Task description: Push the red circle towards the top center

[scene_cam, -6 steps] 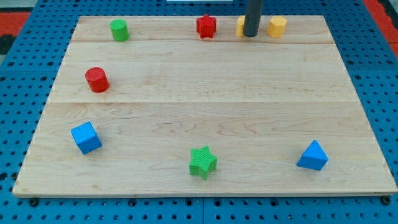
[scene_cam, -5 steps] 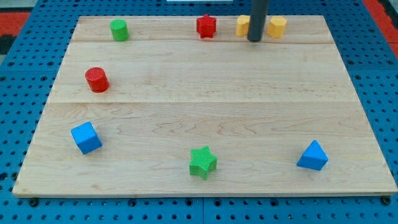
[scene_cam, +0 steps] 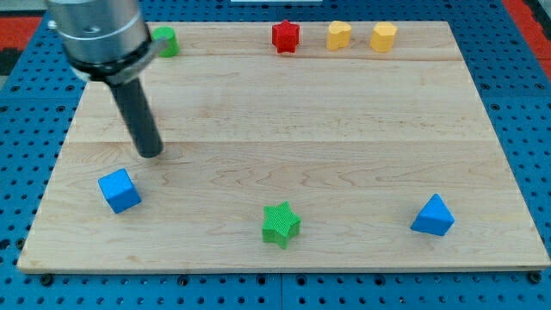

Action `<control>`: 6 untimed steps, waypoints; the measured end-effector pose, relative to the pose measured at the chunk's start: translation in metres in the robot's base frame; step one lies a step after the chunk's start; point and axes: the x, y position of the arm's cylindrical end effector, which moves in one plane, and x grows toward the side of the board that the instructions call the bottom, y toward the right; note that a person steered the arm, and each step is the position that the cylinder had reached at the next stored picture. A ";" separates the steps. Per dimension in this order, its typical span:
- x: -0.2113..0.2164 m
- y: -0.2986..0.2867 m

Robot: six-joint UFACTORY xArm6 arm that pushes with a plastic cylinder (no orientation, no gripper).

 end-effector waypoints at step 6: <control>-0.037 0.039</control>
